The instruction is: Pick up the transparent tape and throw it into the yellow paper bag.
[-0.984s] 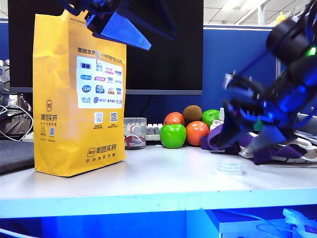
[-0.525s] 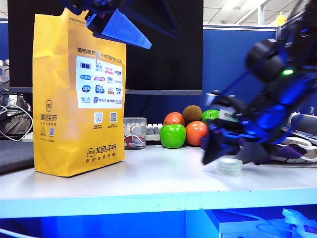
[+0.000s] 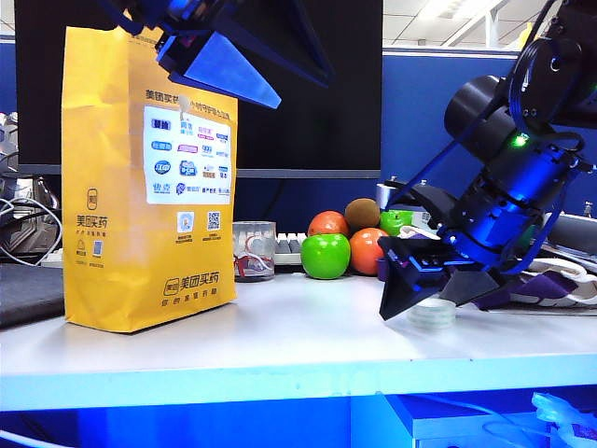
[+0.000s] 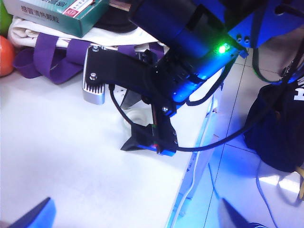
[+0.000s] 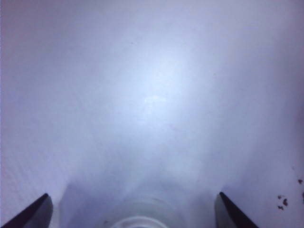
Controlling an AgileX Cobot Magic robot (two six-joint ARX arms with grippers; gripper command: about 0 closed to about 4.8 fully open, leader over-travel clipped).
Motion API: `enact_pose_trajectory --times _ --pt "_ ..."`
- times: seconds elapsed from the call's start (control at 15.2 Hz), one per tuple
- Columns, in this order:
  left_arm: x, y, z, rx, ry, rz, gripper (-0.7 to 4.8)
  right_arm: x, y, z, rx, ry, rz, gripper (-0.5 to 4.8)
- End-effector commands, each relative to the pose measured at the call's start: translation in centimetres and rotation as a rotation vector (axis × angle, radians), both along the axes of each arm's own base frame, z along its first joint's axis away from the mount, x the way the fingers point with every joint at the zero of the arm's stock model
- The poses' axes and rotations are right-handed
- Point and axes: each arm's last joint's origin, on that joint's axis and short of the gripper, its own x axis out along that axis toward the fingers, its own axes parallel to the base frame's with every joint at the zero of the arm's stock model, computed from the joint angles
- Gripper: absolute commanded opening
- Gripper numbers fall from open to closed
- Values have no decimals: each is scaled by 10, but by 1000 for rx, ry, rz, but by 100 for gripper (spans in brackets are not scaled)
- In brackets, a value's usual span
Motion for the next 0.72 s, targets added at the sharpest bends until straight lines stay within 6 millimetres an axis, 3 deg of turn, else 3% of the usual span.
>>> enact_pose_trajectory --times 0.07,0.52,0.59,0.72 --pt "-1 1 0 8 17 -5 479 -10 -5 -11 -70 127 -26 479" --pt "-1 1 -1 12 22 -5 479 -15 -7 -15 -108 191 -39 479" --pt "-1 1 -1 13 22 -4 479 -16 -8 -15 -114 202 -39 367" --pt "-1 1 -1 12 20 -3 479 -16 -8 -15 -112 198 -39 190"
